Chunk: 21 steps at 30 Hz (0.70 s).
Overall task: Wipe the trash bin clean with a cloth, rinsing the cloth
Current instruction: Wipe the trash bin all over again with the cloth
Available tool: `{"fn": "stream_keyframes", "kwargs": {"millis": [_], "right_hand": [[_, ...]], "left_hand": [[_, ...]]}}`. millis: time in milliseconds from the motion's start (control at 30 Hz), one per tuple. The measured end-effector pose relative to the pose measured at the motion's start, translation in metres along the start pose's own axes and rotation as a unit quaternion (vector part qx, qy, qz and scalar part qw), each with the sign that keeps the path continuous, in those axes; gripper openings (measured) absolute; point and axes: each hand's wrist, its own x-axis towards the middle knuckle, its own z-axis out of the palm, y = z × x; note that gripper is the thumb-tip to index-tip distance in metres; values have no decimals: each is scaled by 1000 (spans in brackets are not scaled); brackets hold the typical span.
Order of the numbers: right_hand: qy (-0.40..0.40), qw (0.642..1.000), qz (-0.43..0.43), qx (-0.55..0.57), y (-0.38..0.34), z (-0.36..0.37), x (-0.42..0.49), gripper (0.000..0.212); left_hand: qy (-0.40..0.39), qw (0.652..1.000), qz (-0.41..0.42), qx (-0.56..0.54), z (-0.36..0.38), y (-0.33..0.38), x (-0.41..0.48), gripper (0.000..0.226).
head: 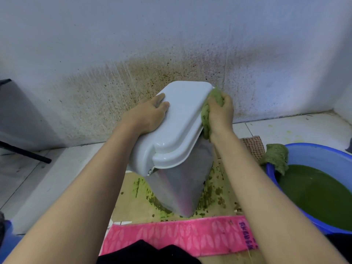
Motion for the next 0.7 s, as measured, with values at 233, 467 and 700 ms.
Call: {"fn": "stream_keyframes", "kwargs": {"millis": [233, 467, 700], "right_hand": [[22, 996, -59, 64, 21, 10, -91, 34], [-102, 986, -132, 11, 34, 47, -88, 42], [-78, 970, -231, 9, 122, 33, -133, 40]], "left_hand": [[26, 998, 22, 50, -11, 4, -6, 50], [-27, 999, 3, -21, -25, 6, -2, 83], [-49, 992, -50, -107, -41, -44, 22, 104]]}}
